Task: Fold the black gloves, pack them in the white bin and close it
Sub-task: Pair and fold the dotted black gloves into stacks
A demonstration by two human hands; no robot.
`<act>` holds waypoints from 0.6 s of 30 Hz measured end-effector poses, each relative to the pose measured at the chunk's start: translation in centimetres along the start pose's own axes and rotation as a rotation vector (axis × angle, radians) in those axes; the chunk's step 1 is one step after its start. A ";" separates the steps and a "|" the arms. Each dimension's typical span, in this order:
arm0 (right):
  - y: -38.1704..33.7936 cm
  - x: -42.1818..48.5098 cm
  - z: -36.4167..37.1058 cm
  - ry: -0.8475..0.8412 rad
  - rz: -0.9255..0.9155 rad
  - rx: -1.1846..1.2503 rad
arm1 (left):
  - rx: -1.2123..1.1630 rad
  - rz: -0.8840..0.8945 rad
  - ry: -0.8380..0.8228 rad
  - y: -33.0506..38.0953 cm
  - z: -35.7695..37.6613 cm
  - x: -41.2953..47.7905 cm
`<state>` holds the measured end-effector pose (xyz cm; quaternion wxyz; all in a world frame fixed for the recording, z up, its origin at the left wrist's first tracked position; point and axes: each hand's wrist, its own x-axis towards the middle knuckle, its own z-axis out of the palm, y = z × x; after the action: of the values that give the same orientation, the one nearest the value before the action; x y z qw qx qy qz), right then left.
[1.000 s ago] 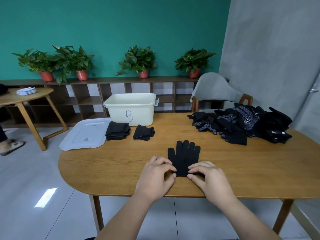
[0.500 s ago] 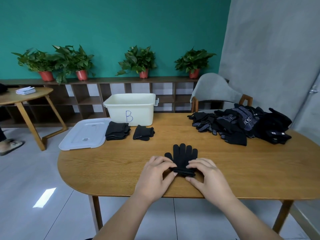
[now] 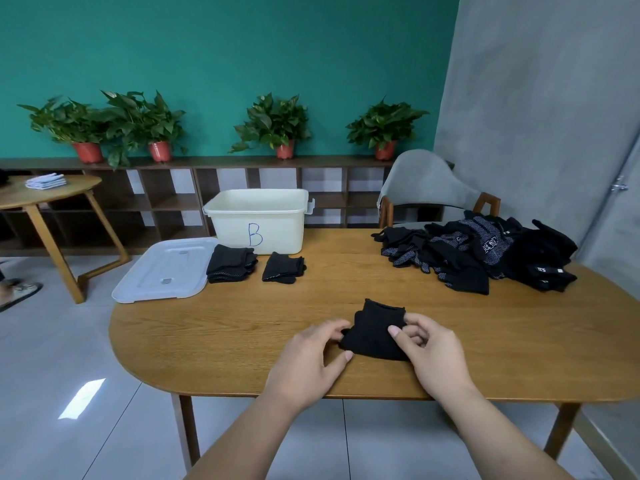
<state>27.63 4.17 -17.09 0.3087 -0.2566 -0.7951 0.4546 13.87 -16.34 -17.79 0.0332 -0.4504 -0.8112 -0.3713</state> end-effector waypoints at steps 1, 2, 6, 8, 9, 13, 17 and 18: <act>0.0 0.1 0.1 0.011 0.006 -0.029 | 0.007 0.009 -0.013 -0.1 0.0 0.0; -0.2 0.3 0.1 0.023 0.019 -0.059 | 0.020 0.017 -0.029 -0.1 0.0 0.0; -0.4 1.1 0.3 0.071 0.098 -0.135 | 0.105 0.085 -0.092 -0.4 0.1 0.1; -0.4 1.4 0.6 0.097 0.121 -0.168 | 0.170 0.114 -0.104 -0.3 0.1 0.3; -0.3 1.5 0.9 0.116 0.122 -0.189 | 0.202 0.125 -0.107 -0.3 0.1 0.3; 0.0 1.5 1.9 0.199 0.120 -0.275 | 0.278 0.149 -0.133 -0.5 0.2 0.5; 0.0 0.5 2.9 0.254 -0.041 -0.445 | 0.314 0.163 -0.137 -0.3 0.2 0.3; -0.1 0.3 2.9 0.237 -0.104 -0.528 | 0.327 0.179 -0.135 -0.1 0.1 0.2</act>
<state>25.30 2.69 -18.06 0.3448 -0.3383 -0.8564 0.1822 13.69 -16.14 -17.81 0.0845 -0.5332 -0.8178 -0.1993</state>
